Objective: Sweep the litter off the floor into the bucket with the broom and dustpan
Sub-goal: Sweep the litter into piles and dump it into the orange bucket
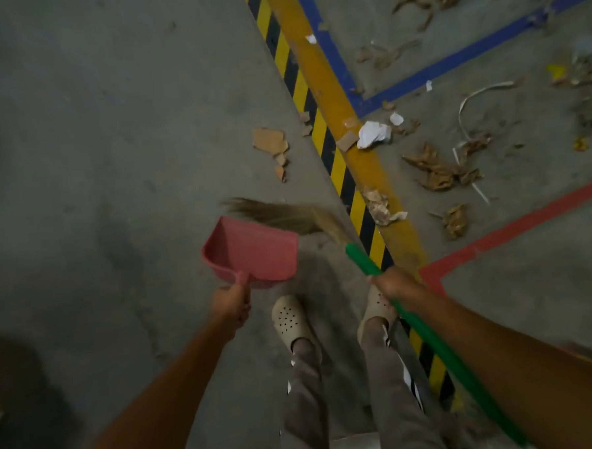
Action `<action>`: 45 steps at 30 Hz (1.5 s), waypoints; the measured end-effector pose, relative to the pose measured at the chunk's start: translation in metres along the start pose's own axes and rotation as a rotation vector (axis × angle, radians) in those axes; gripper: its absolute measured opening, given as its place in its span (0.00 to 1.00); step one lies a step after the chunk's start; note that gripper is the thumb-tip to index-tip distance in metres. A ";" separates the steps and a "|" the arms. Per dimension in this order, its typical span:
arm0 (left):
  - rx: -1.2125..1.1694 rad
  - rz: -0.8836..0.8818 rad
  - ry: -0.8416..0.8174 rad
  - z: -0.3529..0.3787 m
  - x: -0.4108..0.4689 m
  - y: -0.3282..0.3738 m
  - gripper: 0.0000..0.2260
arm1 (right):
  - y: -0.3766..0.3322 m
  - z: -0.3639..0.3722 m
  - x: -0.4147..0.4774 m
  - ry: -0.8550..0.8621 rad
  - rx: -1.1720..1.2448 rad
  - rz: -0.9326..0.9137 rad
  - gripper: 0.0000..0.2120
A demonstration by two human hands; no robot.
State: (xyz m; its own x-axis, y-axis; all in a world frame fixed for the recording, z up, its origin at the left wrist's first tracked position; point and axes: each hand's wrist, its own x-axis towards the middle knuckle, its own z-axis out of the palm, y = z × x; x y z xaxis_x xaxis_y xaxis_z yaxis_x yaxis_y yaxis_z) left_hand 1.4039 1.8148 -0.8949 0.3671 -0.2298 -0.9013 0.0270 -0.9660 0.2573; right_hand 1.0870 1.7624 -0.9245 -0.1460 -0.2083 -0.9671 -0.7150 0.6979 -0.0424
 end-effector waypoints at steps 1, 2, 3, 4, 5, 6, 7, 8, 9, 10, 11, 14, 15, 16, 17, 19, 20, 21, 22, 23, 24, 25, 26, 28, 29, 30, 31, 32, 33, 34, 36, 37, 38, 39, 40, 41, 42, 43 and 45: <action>0.011 0.015 -0.012 0.005 0.010 0.005 0.24 | -0.001 -0.009 0.011 0.013 0.020 -0.005 0.21; 0.024 0.030 -0.022 0.011 0.018 0.011 0.24 | -0.001 -0.017 0.021 0.027 0.055 -0.008 0.20; 0.036 0.045 -0.034 0.017 0.026 0.017 0.23 | 0.000 -0.027 0.030 0.047 0.097 -0.008 0.20; 0.045 0.059 -0.046 0.023 0.033 0.023 0.22 | 0.003 -0.035 0.039 0.071 0.151 -0.011 0.18; 0.057 0.073 -0.059 0.029 0.039 0.029 0.21 | 0.004 -0.042 0.047 0.101 0.220 -0.016 0.18; 0.072 0.086 -0.070 0.036 0.044 0.034 0.21 | 0.006 -0.048 0.053 0.138 0.297 -0.021 0.17; 0.086 0.094 -0.079 0.041 0.049 0.038 0.20 | 0.006 -0.052 0.058 0.183 0.392 -0.020 0.18; 0.092 0.101 -0.086 0.046 0.052 0.042 0.19 | 0.006 -0.056 0.062 0.238 0.479 -0.021 0.19; 0.090 0.108 -0.089 0.051 0.055 0.045 0.18 | 0.005 -0.060 0.063 0.294 0.541 -0.018 0.20; 0.079 0.116 -0.088 0.055 0.056 0.047 0.17 | 0.005 -0.064 0.062 0.345 0.586 -0.020 0.20; 0.065 0.123 -0.087 0.058 0.055 0.050 0.17 | 0.005 -0.066 0.060 0.384 0.630 -0.030 0.20; 0.023 0.144 -0.100 0.066 0.053 0.055 0.17 | 0.007 -0.069 0.046 0.464 0.715 -0.088 0.17; 0.016 0.151 -0.100 0.068 0.052 0.055 0.18 | 0.010 -0.066 0.043 0.493 0.698 -0.102 0.17; 0.008 0.156 -0.093 0.069 0.052 0.055 0.19 | 0.012 -0.063 0.041 0.515 0.660 -0.117 0.17; 0.002 0.157 -0.078 0.070 0.052 0.055 0.20 | 0.015 -0.059 0.038 0.521 0.609 -0.138 0.17; -0.008 0.150 -0.032 0.073 0.054 0.051 0.21 | 0.017 -0.049 0.034 0.487 0.467 -0.197 0.15; -0.010 0.149 -0.005 0.075 0.054 0.048 0.21 | 0.016 -0.044 0.032 0.459 0.384 -0.223 0.14; -0.017 0.148 0.021 0.076 0.054 0.045 0.21 | 0.015 -0.040 0.031 0.424 0.305 -0.246 0.14; -0.030 0.145 0.045 0.077 0.055 0.041 0.20 | 0.011 -0.036 0.030 0.381 0.215 -0.262 0.15; -0.046 0.141 0.067 0.077 0.055 0.038 0.20 | 0.006 -0.031 0.029 0.329 0.130 -0.274 0.16; -0.062 0.137 0.083 0.076 0.057 0.036 0.20 | -0.001 -0.027 0.028 0.269 0.062 -0.289 0.18; -0.070 0.134 0.095 0.075 0.059 0.034 0.19 | -0.010 -0.024 0.029 0.199 0.029 -0.289 0.20; -0.070 0.133 0.107 0.072 0.062 0.034 0.19 | -0.020 -0.022 0.030 0.120 0.032 -0.275 0.22; -0.053 0.133 0.125 0.066 0.071 0.035 0.21 | -0.042 -0.022 0.038 -0.046 0.175 -0.203 0.24; -0.044 0.135 0.120 0.063 0.075 0.036 0.22 | -0.052 -0.024 0.043 -0.102 0.269 -0.150 0.23; -0.035 0.143 0.109 0.060 0.079 0.039 0.23 | -0.060 -0.027 0.047 -0.128 0.345 -0.105 0.21; -0.028 0.149 0.100 0.059 0.083 0.043 0.23 | -0.066 -0.033 0.052 -0.124 0.405 -0.075 0.17; -0.022 0.154 0.095 0.059 0.085 0.047 0.22 | -0.070 -0.039 0.056 -0.106 0.461 -0.067 0.15; -0.022 0.165 0.091 0.060 0.087 0.051 0.21 | -0.072 -0.046 0.062 -0.082 0.517 -0.070 0.14; -0.022 0.181 0.085 0.061 0.087 0.056 0.21 | -0.073 -0.053 0.067 -0.054 0.576 -0.074 0.13; -0.016 0.212 0.056 0.064 0.086 0.064 0.22 | -0.069 -0.066 0.074 0.043 0.708 -0.074 0.13; -0.013 0.224 0.033 0.066 0.084 0.067 0.22 | -0.066 -0.072 0.075 0.111 0.775 -0.075 0.13; -0.013 0.230 0.012 0.068 0.082 0.069 0.23 | -0.061 -0.077 0.075 0.186 0.825 -0.080 0.15; -0.014 0.236 0.001 0.070 0.078 0.070 0.23 | -0.055 -0.081 0.075 0.259 0.855 -0.093 0.16; -0.013 0.243 -0.002 0.072 0.074 0.071 0.23 | -0.047 -0.085 0.074 0.322 0.866 -0.111 0.17; -0.011 0.250 -0.003 0.075 0.069 0.073 0.23 | -0.037 -0.089 0.072 0.372 0.857 -0.132 0.17; -0.011 0.254 -0.002 0.077 0.066 0.073 0.23 | -0.027 -0.091 0.069 0.400 0.828 -0.160 0.17; -0.015 0.258 0.003 0.078 0.064 0.073 0.23 | -0.017 -0.090 0.066 0.404 0.783 -0.191 0.17; -0.006 0.246 0.002 0.081 0.061 0.070 0.22 | 0.005 -0.087 0.057 0.382 0.666 -0.245 0.16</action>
State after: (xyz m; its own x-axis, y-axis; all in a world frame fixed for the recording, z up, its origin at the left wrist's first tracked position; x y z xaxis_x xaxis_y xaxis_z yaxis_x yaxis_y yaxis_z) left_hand 1.3530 1.7238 -0.9601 0.3650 -0.4582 -0.8105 -0.0578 -0.8800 0.4715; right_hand 1.0157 1.6940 -0.9578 -0.3479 -0.5441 -0.7634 -0.2163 0.8389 -0.4994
